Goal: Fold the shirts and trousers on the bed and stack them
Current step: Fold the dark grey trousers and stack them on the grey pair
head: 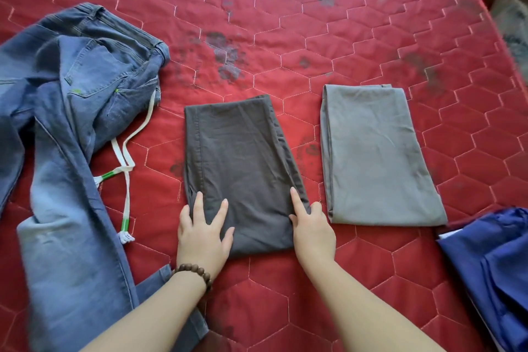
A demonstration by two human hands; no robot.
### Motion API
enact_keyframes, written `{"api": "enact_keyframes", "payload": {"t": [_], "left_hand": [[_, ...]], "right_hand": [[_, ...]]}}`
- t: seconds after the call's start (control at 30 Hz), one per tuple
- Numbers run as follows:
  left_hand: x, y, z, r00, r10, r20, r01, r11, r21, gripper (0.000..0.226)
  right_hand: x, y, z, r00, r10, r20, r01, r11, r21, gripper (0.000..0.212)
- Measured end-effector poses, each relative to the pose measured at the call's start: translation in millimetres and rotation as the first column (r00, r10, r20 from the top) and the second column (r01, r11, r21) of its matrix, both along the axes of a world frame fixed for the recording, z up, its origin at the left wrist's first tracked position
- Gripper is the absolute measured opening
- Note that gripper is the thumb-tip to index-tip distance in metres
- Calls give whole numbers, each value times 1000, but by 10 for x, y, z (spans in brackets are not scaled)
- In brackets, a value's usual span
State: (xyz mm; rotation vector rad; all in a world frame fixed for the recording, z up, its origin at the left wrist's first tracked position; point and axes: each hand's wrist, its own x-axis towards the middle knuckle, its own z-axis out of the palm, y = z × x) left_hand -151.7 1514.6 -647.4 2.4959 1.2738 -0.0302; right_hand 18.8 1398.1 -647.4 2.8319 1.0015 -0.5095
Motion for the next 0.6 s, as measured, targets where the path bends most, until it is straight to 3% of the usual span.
{"api": "enact_keyframes", "payload": {"t": [0.1, 0.17, 0.23, 0.3, 0.4, 0.53, 0.6], "left_hand": [[92, -135, 38, 997, -62, -35, 63, 998, 24, 63], [189, -242, 90, 994, -55, -95, 56, 998, 6, 62], [335, -371, 116, 984, -29, -176, 35, 999, 31, 62], [554, -500, 167, 985, -40, -166, 49, 997, 53, 64], [1038, -756, 287, 995, -101, 14, 101, 994, -38, 64], [1752, -950, 363, 953, -160, 259, 228, 939, -258, 63], [2058, -962, 315, 946, -164, 279, 251, 917, -311, 63]], "right_hand": [[17, -248, 43, 997, -55, -45, 54, 998, -8, 60], [37, -387, 151, 1000, -7, -25, 7, 1000, 5, 62], [108, -510, 270, 990, 121, 70, -129, 983, 132, 64], [269, -642, 336, 966, 173, 194, -222, 937, 269, 61], [719, -842, 403, 958, 130, 255, -215, 915, 341, 60], [1558, -1150, 417, 982, -34, 183, -12, 971, 240, 68], [1962, -1295, 360, 986, -96, 133, 69, 979, 190, 70]]}}
